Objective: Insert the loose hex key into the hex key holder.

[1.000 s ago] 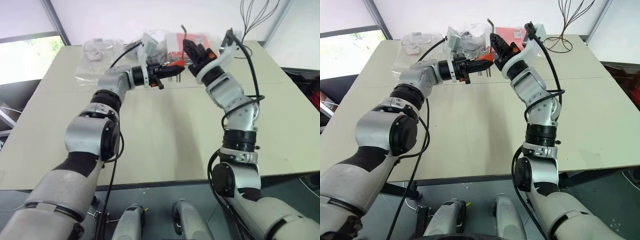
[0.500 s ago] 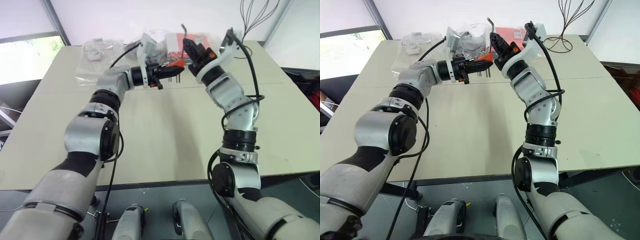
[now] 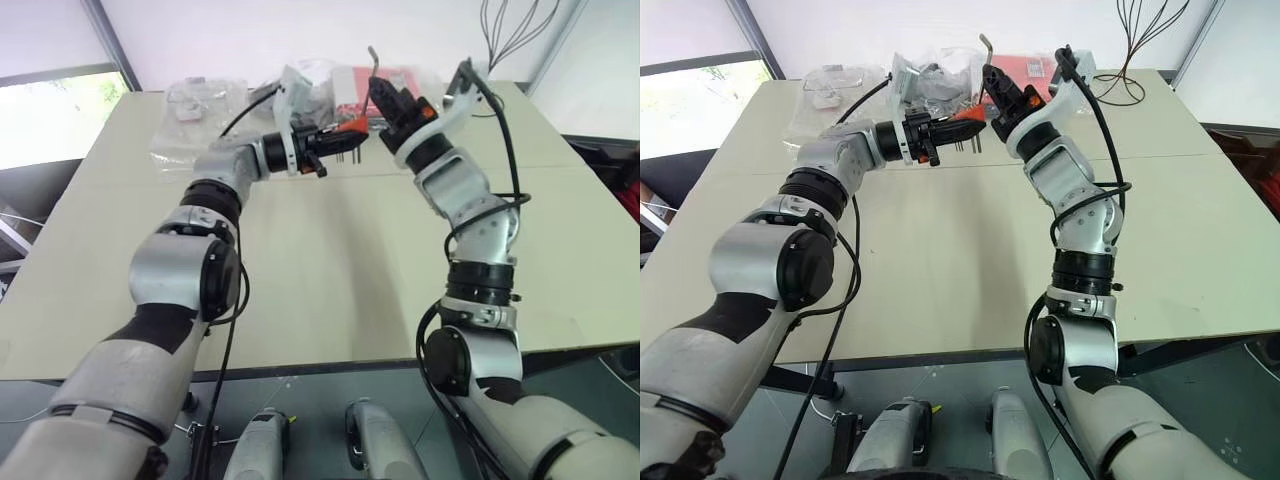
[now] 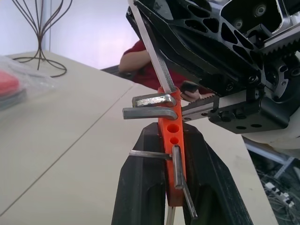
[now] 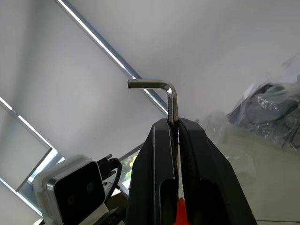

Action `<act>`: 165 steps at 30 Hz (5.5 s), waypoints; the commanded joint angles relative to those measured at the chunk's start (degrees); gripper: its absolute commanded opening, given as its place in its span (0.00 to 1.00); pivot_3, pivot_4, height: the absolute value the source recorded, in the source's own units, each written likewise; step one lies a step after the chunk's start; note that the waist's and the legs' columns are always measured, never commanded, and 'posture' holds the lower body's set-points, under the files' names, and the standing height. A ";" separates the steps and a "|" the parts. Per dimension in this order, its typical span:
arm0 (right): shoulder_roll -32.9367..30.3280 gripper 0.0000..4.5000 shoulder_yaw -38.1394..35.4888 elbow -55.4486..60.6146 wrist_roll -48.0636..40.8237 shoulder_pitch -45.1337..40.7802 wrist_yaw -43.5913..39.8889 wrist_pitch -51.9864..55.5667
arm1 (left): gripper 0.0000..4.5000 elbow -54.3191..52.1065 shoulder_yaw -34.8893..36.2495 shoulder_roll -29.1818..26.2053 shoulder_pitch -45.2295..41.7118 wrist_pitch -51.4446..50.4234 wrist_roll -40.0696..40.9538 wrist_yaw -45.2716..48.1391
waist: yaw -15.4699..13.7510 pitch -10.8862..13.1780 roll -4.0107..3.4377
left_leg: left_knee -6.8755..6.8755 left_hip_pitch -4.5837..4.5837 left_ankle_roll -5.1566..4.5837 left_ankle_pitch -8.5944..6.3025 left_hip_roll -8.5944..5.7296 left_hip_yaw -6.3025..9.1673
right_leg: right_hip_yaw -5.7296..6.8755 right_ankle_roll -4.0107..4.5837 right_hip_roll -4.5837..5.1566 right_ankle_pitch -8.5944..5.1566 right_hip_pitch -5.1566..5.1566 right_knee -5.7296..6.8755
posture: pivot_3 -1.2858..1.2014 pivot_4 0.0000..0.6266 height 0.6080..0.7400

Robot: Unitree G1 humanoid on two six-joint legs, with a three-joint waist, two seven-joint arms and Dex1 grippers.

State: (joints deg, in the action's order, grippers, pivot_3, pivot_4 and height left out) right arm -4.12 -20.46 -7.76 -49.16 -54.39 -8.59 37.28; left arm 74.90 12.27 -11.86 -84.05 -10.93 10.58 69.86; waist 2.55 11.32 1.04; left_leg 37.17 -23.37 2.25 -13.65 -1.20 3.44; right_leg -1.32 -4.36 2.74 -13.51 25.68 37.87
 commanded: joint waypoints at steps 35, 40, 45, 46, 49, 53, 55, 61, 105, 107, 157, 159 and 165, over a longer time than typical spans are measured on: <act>-4.41 0.01 3.33 -0.63 2.73 -1.94 -8.23 -2.83 | 0.00 -2.51 -3.68 -3.67 0.40 -7.69 -0.84 10.94 | 0.03 0.00 0.00 | 0.05 0.02 0.00 0.00 0.00 0.02 | 0.00 0.00 -0.03 0.00 0.00 0.09 | 0.52 0.24 1.00; -3.46 0.01 3.91 0.97 2.38 -0.47 -8.02 -2.21 | 0.00 -2.05 -2.42 -2.93 -0.16 -8.95 0.30 9.43 | 0.05 0.00 0.00 | 0.05 0.02 0.00 0.00 0.00 0.02 | 0.00 0.00 -0.03 0.00 0.00 0.09 | 0.52 0.24 1.00; -2.58 0.01 4.34 2.21 2.20 1.01 -7.59 -1.76 | 0.00 -2.12 -1.85 -2.45 -0.79 -9.16 0.70 9.33 | 0.05 0.00 0.00 | 0.05 0.03 0.00 0.00 0.00 0.01 | 0.00 0.00 -0.03 0.00 0.00 0.09 | 0.52 0.24 1.00; -2.44 0.01 4.45 2.37 2.23 1.27 -7.54 -1.71 | 0.00 -2.14 -1.76 -2.40 -0.92 -9.15 0.77 9.31 | 0.03 0.00 0.00 | 0.05 0.02 0.00 0.00 0.00 0.01 | 0.00 0.00 -0.03 0.00 0.00 0.09 | 0.52 0.24 1.00; -2.21 0.01 4.64 2.64 2.31 1.74 -7.47 -1.64 | 0.00 -2.20 -1.52 -2.34 -1.19 -9.16 0.85 9.39 | 0.05 0.00 0.00 | 0.06 0.03 0.00 0.00 0.00 0.02 | 0.00 0.00 -0.03 0.00 0.00 0.10 | 0.52 0.24 1.00; -2.07 0.01 4.62 2.55 2.48 2.02 -7.47 -1.67 | 0.00 -2.36 -1.19 -2.43 -1.61 -9.44 1.24 9.79 | 0.05 0.00 0.00 | 0.06 0.03 0.00 0.00 0.00 0.02 | 0.00 0.00 -0.03 0.00 0.00 0.10 | 0.52 0.24 1.00; -2.08 0.01 4.61 2.35 2.61 2.08 -7.58 -1.74 | 0.00 -2.44 -1.14 -2.51 -1.63 -9.44 1.24 9.96 | 0.04 0.00 0.00 | 0.06 0.03 0.00 0.00 0.00 0.02 | 0.00 0.00 -0.03 0.00 0.00 0.10 | 0.52 0.24 1.00; -2.07 0.01 4.58 2.14 2.74 2.21 -7.81 -1.69 | 0.00 -2.40 -0.56 -2.76 -1.61 -8.84 1.30 8.57 | 0.06 0.00 0.00 | 0.06 0.03 0.00 0.00 0.00 0.02 | 0.00 0.00 -0.03 0.00 0.00 0.10 | 0.52 0.24 1.00; -2.15 0.01 4.49 0.94 3.85 3.46 -8.39 -2.41 | 0.00 -2.62 0.89 -3.76 -2.29 -9.70 2.34 8.93 | 0.04 0.00 0.00 | 0.07 0.03 0.00 0.00 0.00 0.02 | 0.00 0.00 -0.03 0.00 0.00 0.11 | 0.52 0.24 1.00; -2.11 0.01 5.23 1.54 3.55 3.83 -9.40 -1.67 | 0.00 -2.62 0.78 -3.63 -2.23 -9.59 2.24 8.92 | 0.04 0.00 0.00 | 0.07 0.03 0.00 0.00 0.00 0.02 | 0.00 0.00 -0.03 0.00 0.00 0.11 | 0.52 0.24 1.00; -3.67 0.01 6.60 5.33 2.81 6.43 -14.62 1.15 | 0.00 -2.52 -1.43 -4.66 -2.86 -3.68 -0.09 10.33 | 0.02 0.00 0.00 | 0.09 0.03 0.00 0.00 0.00 0.02 | 0.00 0.00 -0.04 0.00 0.00 0.12 | 0.52 0.24 1.00; -3.73 0.01 6.52 5.38 2.77 6.41 -14.62 1.00 | 0.00 -2.48 -1.16 -4.76 -2.94 -3.82 0.05 10.12 | 0.02 0.00 0.00 | 0.09 0.03 0.00 0.00 0.00 0.02 | 0.00 0.00 -0.04 0.00 0.00 0.12 | 0.52 0.24 1.00; -4.07 0.01 6.26 5.30 2.69 6.39 -14.76 0.70 | 0.00 -2.52 -0.61 -4.93 -3.07 -4.26 0.20 9.95 | 0.02 0.00 0.00 | 0.09 0.03 0.00 0.00 0.00 0.02 | 0.00 0.00 -0.04 0.00 0.00 0.12 | 0.52 0.24 1.00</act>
State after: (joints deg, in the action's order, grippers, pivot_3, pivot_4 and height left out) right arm -8.01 -14.74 -3.56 -45.71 -48.05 -22.75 37.32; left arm 74.09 8.82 -15.15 -83.37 -15.78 8.05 81.04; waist 2.57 11.31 1.04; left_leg 37.26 -23.34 2.25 -13.65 -1.21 3.45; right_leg -1.32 -4.36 2.70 -13.51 25.68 37.99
